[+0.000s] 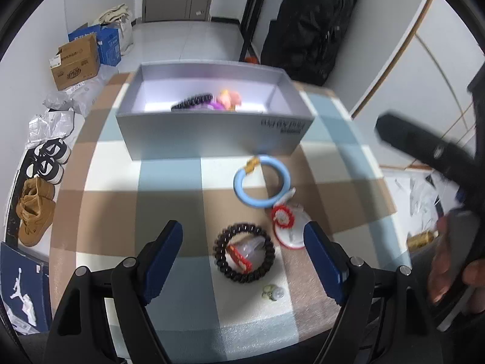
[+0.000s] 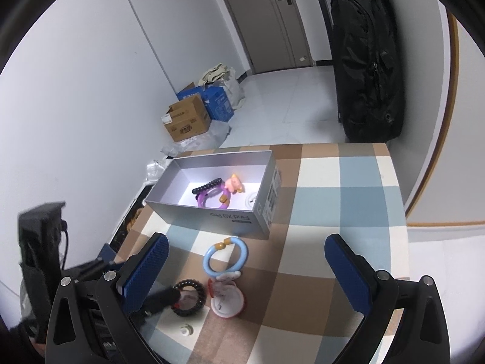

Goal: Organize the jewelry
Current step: 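Lower the left gripper onto the second black bead bracelet and lift it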

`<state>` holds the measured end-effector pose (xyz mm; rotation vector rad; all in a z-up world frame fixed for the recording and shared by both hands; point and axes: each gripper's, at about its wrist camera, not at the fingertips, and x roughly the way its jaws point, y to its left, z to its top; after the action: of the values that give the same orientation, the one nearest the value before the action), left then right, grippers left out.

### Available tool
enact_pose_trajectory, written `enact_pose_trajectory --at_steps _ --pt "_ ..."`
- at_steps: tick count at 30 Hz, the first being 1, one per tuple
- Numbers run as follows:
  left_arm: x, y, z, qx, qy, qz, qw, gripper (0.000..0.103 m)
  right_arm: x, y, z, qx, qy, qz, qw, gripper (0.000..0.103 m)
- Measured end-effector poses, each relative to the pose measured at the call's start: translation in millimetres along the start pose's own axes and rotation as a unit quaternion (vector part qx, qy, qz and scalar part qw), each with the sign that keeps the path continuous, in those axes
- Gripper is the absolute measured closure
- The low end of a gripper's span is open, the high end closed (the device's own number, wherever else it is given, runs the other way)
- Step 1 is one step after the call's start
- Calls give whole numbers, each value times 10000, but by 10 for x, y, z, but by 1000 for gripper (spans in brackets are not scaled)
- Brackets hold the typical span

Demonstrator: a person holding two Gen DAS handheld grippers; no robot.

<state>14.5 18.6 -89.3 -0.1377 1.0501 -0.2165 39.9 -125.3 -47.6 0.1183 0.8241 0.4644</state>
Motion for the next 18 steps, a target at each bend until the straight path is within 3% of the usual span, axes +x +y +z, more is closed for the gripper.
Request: enact_pose_trajectory --at_steps 9,18 --pt "179 -17 -95 209 520 336 9979 24 -32 -96 10 164 -16 -20 9999 0" --pt "191 -213 -162 791 505 769 9926 25 -35 -106 17 183 -17 -5 9998 0"
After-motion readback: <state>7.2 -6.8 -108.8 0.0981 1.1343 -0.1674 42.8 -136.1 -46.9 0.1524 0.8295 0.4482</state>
